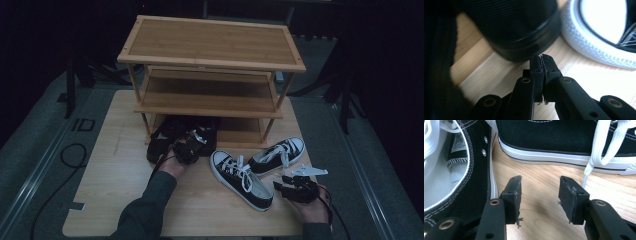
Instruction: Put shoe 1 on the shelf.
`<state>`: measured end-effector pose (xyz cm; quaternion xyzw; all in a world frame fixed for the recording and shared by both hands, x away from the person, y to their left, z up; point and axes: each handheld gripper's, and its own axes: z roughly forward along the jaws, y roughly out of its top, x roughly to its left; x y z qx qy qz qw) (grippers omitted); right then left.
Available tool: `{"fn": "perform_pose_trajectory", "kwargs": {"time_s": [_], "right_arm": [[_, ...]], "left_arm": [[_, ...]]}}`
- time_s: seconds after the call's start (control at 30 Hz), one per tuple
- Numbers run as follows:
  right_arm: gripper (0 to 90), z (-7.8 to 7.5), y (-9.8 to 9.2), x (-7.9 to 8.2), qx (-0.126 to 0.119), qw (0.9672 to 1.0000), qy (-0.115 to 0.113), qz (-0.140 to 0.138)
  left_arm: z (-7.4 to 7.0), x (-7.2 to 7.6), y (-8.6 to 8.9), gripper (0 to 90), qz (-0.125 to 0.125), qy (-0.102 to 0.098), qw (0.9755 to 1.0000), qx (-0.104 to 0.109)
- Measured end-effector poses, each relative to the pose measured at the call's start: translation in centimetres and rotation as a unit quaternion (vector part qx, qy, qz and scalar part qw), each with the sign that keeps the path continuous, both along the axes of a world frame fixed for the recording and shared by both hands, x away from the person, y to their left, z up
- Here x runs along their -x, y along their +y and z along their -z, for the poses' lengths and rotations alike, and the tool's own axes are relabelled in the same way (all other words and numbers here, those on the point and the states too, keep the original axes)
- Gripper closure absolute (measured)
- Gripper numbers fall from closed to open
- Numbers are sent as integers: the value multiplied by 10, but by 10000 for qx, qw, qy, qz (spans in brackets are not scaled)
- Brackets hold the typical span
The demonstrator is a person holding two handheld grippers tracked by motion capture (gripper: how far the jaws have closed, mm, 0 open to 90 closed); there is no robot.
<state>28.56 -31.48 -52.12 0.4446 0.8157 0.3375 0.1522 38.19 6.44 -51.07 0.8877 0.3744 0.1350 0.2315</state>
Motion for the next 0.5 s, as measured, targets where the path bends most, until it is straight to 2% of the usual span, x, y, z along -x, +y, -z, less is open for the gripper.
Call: {"fn": "perform_pose_trajectory", "kwargs": {"time_s": [0.2,0.5], "right_arm": [[527,0,1,0,5,10000,9,-8],[527,1,1,-1,4,10000,14,-13]], "left_arm": [[-1,-7,12,879,-337,-64,9994,-36],[1,-11,6,897,-383,-151,9990,-200]]}}
